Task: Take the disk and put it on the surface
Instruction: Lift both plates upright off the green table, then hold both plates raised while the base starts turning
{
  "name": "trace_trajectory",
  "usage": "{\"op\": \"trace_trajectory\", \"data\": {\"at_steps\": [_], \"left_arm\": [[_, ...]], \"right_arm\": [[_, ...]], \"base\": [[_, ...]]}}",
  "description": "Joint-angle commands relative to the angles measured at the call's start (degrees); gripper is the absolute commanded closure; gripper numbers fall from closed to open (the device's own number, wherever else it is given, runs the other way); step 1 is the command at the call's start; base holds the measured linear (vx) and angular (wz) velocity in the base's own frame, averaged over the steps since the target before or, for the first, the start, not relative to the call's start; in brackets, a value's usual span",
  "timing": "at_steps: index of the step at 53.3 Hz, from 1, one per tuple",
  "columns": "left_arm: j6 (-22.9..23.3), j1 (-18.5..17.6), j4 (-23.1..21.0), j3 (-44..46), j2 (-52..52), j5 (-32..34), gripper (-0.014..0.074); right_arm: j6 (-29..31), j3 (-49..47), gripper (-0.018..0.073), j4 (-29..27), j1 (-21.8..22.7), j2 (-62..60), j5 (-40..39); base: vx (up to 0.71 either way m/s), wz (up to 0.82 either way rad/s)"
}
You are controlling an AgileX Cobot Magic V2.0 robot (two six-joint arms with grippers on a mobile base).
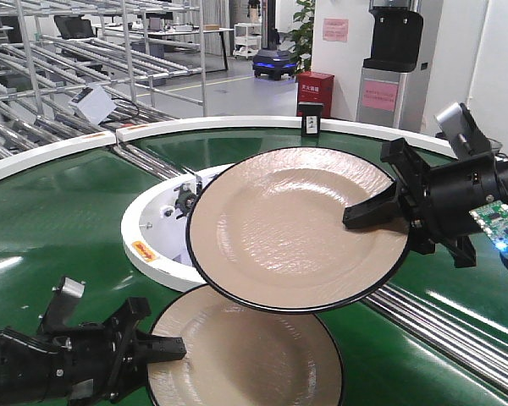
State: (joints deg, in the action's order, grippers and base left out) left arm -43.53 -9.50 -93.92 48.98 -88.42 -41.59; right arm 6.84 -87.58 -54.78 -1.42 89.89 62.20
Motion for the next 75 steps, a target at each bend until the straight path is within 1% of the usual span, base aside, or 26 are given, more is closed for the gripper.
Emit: {"op": "trace_trajectory", "data": {"at_steps": [1, 75], "left_arm": [[0.9, -0.33, -8.19, 1.72, 2.91, -3.45, 0.0596], [0.83, -0.33, -8.19, 1.72, 2.91, -3.2, 0.0595]], "right_arm": [[-0.17, -2.41, 0.0567, -6.71, 0.2, -2.7, -2.8], [-0.17, -2.41, 0.0567, -6.71, 0.2, -2.7, -2.8]], "base": [[0.0, 0.0], [-0.02, 0.0]]}}
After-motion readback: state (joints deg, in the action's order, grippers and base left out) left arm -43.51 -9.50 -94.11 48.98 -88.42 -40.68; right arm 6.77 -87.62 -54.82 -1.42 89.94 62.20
